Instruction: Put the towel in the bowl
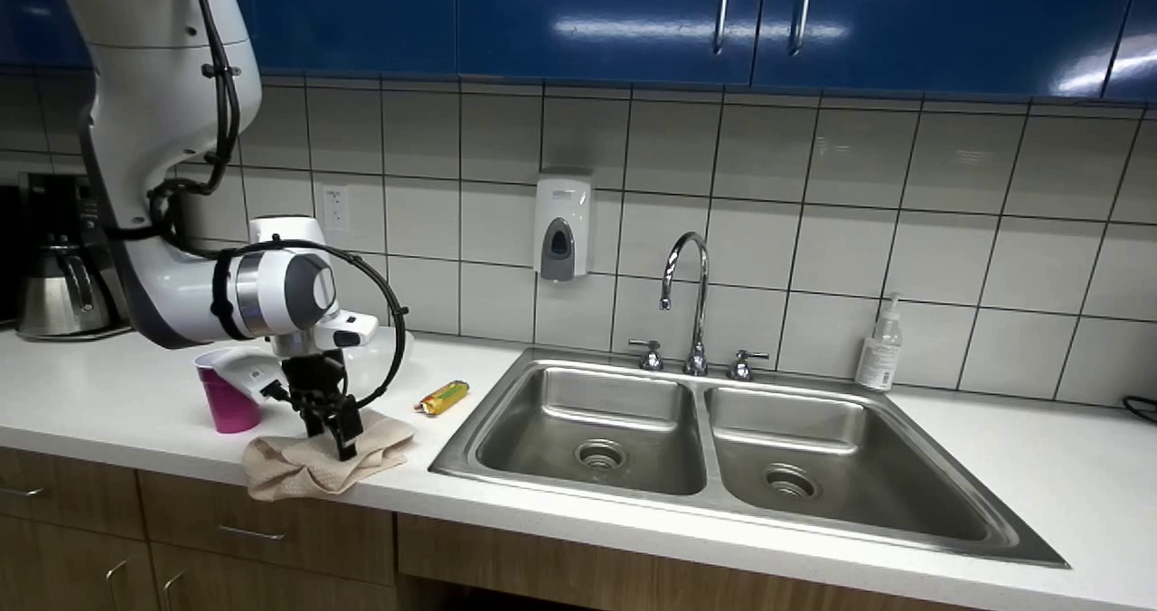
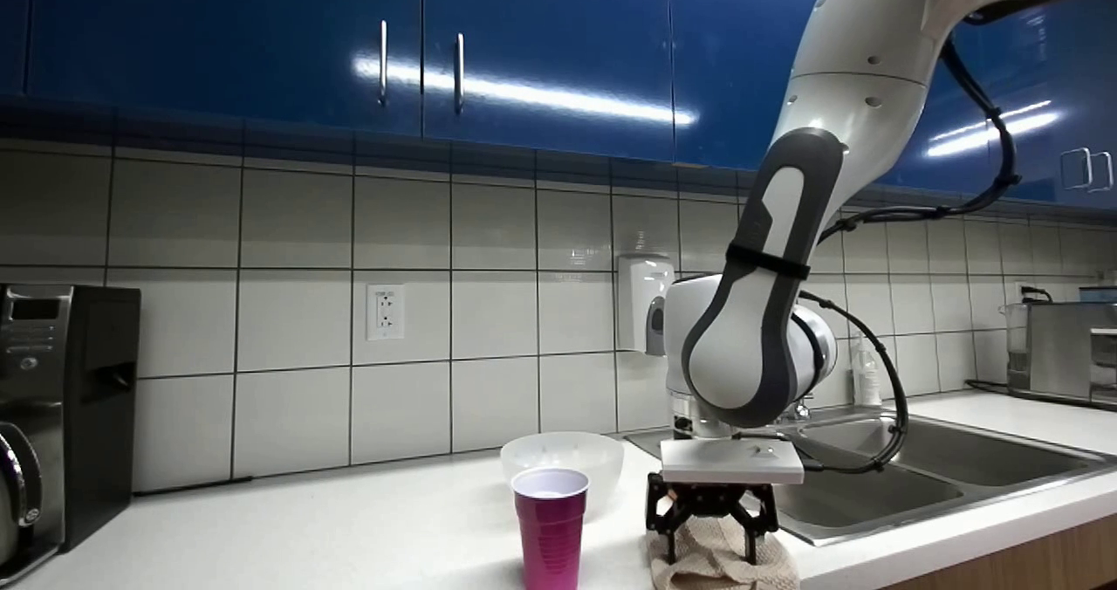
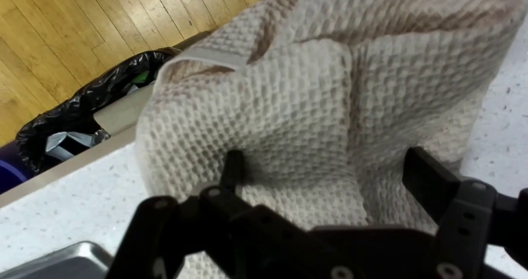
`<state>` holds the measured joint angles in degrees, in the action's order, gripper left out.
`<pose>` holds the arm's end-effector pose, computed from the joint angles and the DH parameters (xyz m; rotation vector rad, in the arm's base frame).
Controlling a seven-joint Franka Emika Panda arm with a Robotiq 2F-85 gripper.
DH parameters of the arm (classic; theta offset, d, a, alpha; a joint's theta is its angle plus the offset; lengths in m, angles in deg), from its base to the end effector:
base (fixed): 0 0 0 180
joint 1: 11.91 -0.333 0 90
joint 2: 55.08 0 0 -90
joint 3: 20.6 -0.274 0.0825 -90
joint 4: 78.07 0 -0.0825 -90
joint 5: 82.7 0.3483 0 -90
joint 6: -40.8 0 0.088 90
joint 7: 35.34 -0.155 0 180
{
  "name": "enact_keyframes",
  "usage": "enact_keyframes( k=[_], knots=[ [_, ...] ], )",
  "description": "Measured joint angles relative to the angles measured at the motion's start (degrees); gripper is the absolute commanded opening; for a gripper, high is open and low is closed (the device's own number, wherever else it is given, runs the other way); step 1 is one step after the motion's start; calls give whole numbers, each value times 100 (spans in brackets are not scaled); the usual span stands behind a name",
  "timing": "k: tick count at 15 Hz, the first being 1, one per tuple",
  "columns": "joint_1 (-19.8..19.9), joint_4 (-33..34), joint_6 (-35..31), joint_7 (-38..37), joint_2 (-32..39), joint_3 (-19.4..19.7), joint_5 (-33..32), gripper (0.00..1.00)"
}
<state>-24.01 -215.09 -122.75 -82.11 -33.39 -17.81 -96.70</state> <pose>0.4734 0.0852 0.1151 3.0224 -0.6410 0.1827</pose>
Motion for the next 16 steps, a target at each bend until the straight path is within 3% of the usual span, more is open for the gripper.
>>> enact_keyframes(
  k=[10, 16],
  knots=[
    [-92, 95, -108, 104, 8, 93, 371, 0],
    [-105, 96, -138, 109, 8, 101, 391, 4]
  ],
)
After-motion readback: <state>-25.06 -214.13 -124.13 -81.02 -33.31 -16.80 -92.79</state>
